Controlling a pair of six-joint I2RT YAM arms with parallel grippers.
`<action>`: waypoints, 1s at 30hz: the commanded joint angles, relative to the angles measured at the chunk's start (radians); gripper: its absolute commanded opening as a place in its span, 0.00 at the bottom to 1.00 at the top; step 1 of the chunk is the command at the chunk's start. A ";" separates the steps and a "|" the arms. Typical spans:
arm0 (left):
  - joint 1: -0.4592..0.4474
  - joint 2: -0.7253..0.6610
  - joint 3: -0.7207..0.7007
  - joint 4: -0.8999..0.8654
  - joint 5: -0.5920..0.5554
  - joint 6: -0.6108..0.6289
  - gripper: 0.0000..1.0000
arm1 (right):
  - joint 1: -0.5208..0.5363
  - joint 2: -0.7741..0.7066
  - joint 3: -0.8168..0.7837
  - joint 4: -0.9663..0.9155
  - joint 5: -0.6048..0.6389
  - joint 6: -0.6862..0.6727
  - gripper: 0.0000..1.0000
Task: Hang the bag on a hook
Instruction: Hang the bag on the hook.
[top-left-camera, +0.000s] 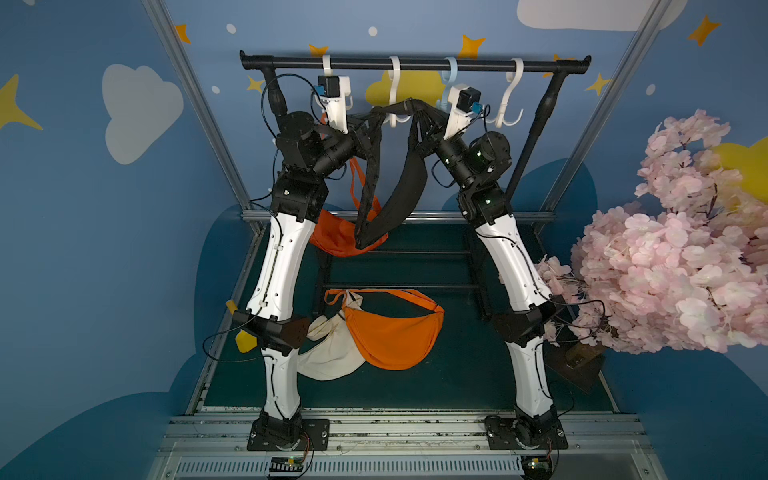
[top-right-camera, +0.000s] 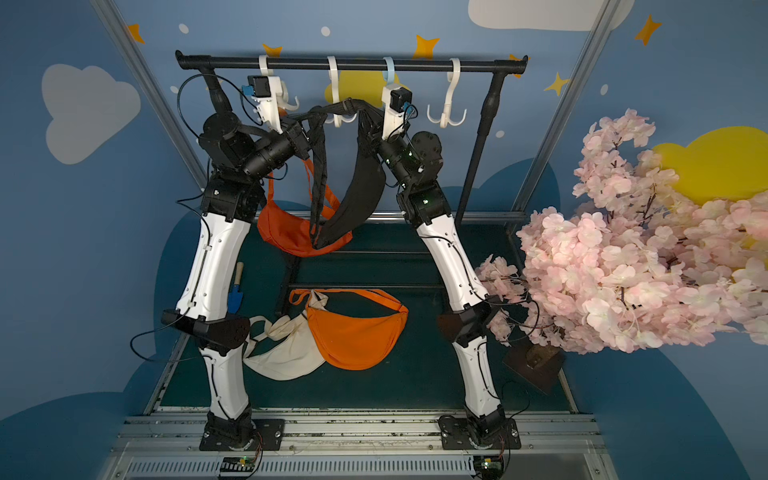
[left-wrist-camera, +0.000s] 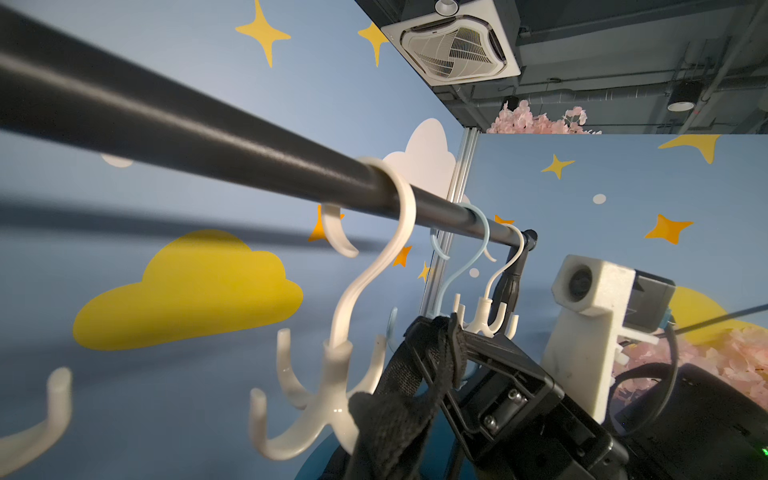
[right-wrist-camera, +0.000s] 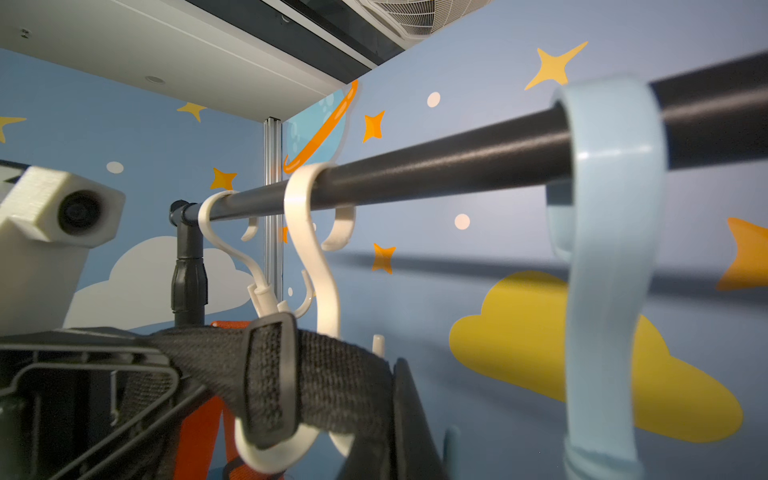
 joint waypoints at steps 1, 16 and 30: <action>0.044 -0.005 0.036 0.061 -0.041 -0.043 0.04 | -0.030 -0.031 0.002 0.053 0.077 0.008 0.00; 0.069 0.122 0.133 0.068 -0.104 -0.103 0.04 | -0.044 0.052 0.052 0.054 0.094 0.026 0.00; 0.077 0.069 0.000 0.052 0.046 -0.094 0.34 | -0.050 -0.032 -0.114 0.017 0.011 0.028 0.00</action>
